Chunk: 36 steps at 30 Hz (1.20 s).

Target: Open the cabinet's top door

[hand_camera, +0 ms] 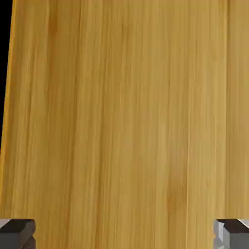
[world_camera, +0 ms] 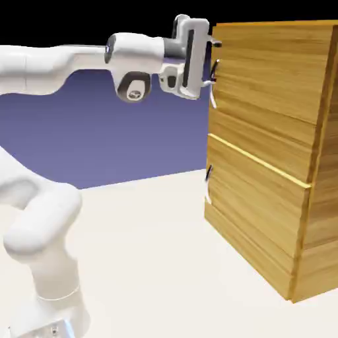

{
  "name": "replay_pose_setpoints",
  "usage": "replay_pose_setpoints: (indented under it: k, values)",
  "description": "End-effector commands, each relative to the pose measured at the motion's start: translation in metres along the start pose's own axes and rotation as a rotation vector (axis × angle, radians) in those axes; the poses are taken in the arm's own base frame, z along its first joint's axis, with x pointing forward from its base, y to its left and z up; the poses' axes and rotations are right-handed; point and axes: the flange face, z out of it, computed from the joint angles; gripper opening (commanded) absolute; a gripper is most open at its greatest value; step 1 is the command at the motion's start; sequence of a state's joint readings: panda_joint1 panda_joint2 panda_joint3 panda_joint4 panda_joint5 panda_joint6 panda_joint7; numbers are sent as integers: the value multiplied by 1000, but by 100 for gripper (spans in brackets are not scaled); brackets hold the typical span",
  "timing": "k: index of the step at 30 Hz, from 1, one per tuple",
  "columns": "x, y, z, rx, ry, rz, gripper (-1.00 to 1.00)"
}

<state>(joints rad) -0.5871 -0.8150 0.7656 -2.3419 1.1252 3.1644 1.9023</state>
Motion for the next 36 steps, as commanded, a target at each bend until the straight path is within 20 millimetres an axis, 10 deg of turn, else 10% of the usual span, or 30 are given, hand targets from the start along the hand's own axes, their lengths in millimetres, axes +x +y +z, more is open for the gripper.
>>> replay_pose_setpoints:
  k: [1,12,22,29,30,36]
  values:
    - [-6,5,-1,8,-13,64,0]
    - [-44,95,11,10,-122,762,0]
    - [-21,207,54,-48,-90,1415,0]
    - [-24,209,105,-48,-87,1429,0]
    - [-24,209,105,-48,-87,1429,-100]
    - [-13,199,70,-137,-81,1423,-100]
